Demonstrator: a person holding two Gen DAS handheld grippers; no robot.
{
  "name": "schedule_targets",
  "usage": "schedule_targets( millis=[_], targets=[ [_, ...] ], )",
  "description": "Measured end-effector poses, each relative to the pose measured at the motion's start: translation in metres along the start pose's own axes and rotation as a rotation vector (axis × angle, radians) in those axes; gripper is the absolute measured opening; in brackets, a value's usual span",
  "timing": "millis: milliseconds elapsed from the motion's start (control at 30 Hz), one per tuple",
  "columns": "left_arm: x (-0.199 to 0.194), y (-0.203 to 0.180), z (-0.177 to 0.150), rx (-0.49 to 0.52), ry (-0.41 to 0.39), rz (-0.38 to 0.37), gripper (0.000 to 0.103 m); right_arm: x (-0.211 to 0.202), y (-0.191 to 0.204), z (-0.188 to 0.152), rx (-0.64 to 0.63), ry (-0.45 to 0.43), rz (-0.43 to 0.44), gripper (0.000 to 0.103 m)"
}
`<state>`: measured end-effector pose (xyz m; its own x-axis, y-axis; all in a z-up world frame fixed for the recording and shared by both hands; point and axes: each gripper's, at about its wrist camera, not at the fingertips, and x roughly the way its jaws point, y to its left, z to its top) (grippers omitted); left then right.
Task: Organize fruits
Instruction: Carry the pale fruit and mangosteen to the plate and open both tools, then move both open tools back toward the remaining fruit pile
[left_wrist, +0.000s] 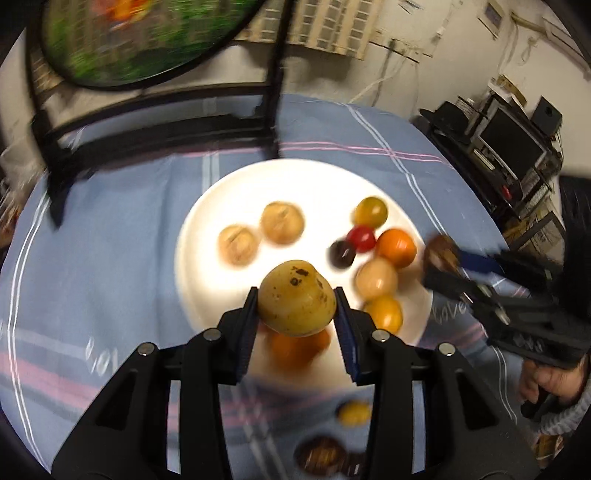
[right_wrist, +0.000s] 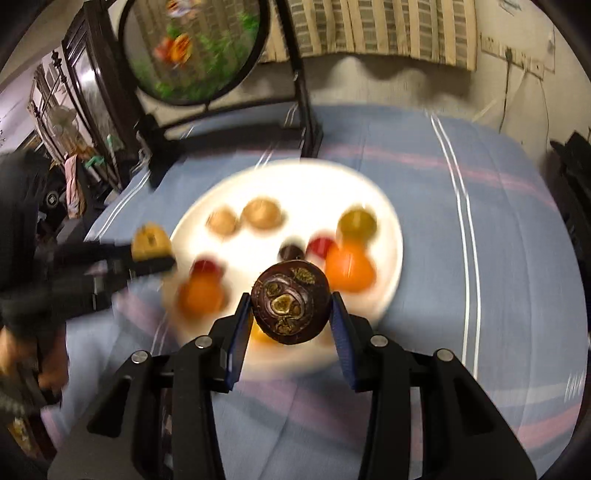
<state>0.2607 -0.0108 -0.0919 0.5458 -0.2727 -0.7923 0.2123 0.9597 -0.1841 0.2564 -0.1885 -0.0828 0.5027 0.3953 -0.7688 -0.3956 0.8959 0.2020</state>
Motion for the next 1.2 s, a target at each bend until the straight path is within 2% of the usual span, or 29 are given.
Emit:
schedule_targets(
  millis=[167,300,333,400,433,467,533,567,633,700,733,833,967,1000,1033,1067,1200],
  targets=[
    [0.045,-0.014,0.012,0.041,0.052,-0.011,0.04,0.052,-0.024,0.051,0.039,0.005,0.006,0.043],
    [0.064,-0.008,0.009,0.006,0.089,-0.008,0.04,0.096,-0.03,0.066,0.058,0.077,0.042,0.043],
    [0.068,-0.005,0.008,-0.009,0.101,-0.006,0.04,0.102,-0.028,0.067,0.057,0.079,0.053,0.047],
    [0.063,-0.002,0.008,-0.024,0.083,-0.005,0.046,0.103,-0.026,0.074,0.052,0.067,0.028,0.057],
    [0.057,-0.002,0.009,-0.025,0.066,-0.006,0.056,0.097,-0.028,0.076,0.081,0.058,0.034,0.06],
    [0.046,-0.002,0.01,-0.028,0.033,-0.005,0.061,0.089,-0.028,0.077,0.095,0.037,0.046,0.061],
    [0.024,-0.002,0.013,-0.039,-0.022,-0.004,0.062,0.061,-0.031,0.076,0.101,-0.028,0.043,0.061],
    [0.014,0.0,0.013,-0.048,-0.038,-0.005,0.064,0.043,-0.031,0.072,0.1,-0.062,0.037,0.064],
    [-0.012,0.009,0.006,-0.08,-0.068,0.004,0.07,0.01,-0.032,0.057,0.106,-0.112,0.029,0.065],
    [-0.025,0.017,-0.006,-0.101,-0.059,0.02,0.071,-0.022,-0.031,0.022,0.132,-0.119,0.022,0.065],
    [-0.033,0.022,-0.019,-0.116,-0.044,0.028,0.071,-0.031,-0.029,0.007,0.135,-0.11,0.013,0.065],
    [-0.048,0.032,-0.067,-0.152,0.018,0.044,0.071,-0.059,-0.019,-0.065,0.15,-0.057,-0.049,0.065],
    [-0.068,0.036,-0.136,-0.194,0.11,0.044,0.07,-0.089,-0.012,-0.145,0.25,0.013,-0.029,0.065],
    [-0.073,0.036,-0.155,-0.214,0.138,0.029,0.07,-0.093,-0.008,-0.158,0.255,0.04,-0.011,0.065],
    [-0.076,0.036,-0.169,-0.225,0.153,0.018,0.07,-0.096,-0.002,-0.167,0.223,0.08,-0.021,0.065],
    [-0.08,0.036,-0.18,-0.229,0.166,0.011,0.07,-0.099,0.002,-0.169,0.198,0.084,-0.05,0.065],
    [-0.089,0.024,-0.196,-0.188,0.181,-0.003,0.07,-0.122,0.014,-0.174,0.175,0.031,-0.049,0.07]
  ],
)
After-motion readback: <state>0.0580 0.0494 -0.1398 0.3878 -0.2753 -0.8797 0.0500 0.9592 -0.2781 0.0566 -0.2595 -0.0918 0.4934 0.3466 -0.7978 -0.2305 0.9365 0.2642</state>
